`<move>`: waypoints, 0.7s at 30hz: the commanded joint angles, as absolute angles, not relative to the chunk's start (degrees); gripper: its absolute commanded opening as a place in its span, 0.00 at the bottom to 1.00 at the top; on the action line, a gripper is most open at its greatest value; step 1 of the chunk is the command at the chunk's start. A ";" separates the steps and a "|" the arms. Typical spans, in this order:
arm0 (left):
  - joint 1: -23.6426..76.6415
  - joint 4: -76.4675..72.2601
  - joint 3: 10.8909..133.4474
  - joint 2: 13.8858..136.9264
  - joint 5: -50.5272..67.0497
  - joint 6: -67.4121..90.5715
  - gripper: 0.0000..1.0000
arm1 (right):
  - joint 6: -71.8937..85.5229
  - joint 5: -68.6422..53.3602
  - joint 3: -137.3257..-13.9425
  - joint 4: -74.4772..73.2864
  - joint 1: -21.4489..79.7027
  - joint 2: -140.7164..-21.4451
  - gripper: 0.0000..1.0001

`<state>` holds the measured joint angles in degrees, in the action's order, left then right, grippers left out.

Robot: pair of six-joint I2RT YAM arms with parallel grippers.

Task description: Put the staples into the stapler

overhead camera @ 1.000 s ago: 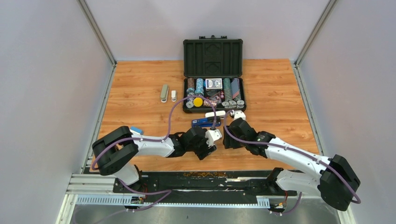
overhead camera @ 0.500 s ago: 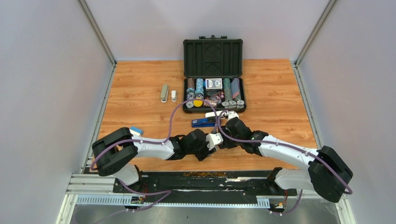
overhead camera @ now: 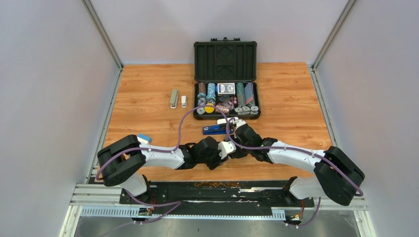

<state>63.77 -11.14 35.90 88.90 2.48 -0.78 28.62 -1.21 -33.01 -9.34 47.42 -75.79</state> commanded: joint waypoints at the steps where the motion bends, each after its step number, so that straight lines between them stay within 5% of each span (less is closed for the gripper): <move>1: 64.58 -12.08 35.64 87.54 2.10 -1.35 0.47 | 26.90 -2.72 -32.78 -6.42 47.29 -76.45 0.28; 21: 65.15 -11.29 35.68 87.81 1.50 -1.39 0.44 | 25.78 2.73 -32.45 -7.86 47.30 -78.84 0.11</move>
